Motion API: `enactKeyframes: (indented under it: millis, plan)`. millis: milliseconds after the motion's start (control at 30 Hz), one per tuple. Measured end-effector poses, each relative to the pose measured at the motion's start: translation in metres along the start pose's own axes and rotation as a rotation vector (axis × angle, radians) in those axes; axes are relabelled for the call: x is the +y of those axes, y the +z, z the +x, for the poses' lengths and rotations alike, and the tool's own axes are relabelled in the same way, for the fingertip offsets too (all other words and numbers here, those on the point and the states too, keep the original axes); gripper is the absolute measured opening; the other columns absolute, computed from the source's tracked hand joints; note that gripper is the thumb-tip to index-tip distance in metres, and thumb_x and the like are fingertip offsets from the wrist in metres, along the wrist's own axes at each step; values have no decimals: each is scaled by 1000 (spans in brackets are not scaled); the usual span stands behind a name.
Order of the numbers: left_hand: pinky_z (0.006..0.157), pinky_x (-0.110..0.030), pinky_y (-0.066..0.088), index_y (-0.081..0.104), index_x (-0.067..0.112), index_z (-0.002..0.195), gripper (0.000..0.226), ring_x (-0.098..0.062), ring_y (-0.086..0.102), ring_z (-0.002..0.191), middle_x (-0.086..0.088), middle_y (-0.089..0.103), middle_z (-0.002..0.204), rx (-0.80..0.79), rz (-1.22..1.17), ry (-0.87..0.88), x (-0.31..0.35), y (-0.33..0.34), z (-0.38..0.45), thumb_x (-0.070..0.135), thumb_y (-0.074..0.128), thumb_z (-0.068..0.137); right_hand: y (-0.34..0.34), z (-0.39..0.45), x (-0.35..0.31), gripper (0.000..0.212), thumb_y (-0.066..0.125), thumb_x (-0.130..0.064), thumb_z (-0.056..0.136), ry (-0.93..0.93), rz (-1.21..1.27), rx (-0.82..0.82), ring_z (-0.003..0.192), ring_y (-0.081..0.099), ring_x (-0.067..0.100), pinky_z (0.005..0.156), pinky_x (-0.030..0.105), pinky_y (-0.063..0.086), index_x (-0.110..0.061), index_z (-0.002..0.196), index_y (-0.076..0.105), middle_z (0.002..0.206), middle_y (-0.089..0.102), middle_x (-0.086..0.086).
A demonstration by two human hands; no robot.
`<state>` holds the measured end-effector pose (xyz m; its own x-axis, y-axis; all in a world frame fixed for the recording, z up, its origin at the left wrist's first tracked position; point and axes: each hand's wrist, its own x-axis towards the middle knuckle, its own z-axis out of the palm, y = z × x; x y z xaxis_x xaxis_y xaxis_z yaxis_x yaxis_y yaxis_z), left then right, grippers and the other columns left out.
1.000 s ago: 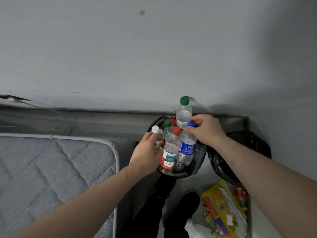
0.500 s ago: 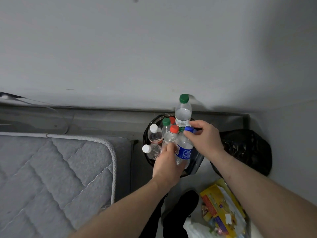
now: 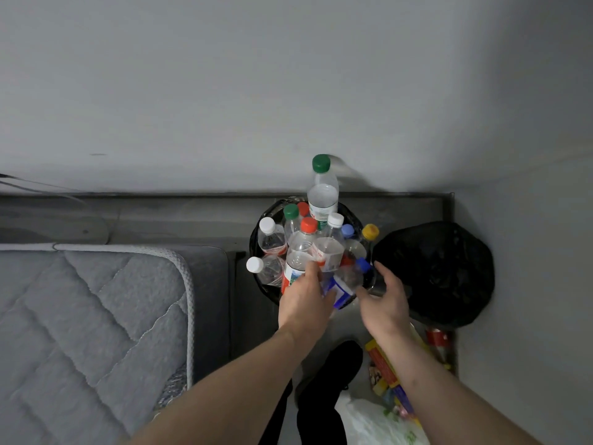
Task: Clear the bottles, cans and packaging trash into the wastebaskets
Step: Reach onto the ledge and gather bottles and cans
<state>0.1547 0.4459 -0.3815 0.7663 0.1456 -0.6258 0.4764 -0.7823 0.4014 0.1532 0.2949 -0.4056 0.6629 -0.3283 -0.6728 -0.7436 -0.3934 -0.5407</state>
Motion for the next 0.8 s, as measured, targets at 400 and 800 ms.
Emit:
enactKeyframes:
  millis: [400, 800]
  plan:
    - [77, -39, 56, 58, 24, 97, 11, -21, 64, 87, 5, 66, 97, -95, -7, 76, -15, 49, -13, 27, 61, 87, 4, 16, 33, 60, 76, -8, 83, -253, -211, -4, 135, 43, 16, 109, 27, 40, -23, 138, 58, 140, 46, -8]
    - [76, -40, 56, 55, 31, 98, 19, -13, 63, 83, 14, 57, 103, -137, 13, 167, -38, 70, -26, 25, 51, 81, -29, 42, 80, 60, 71, -12, 88, -249, -561, 14, 136, 38, 27, 110, 42, 42, -21, 144, 52, 145, 45, 0]
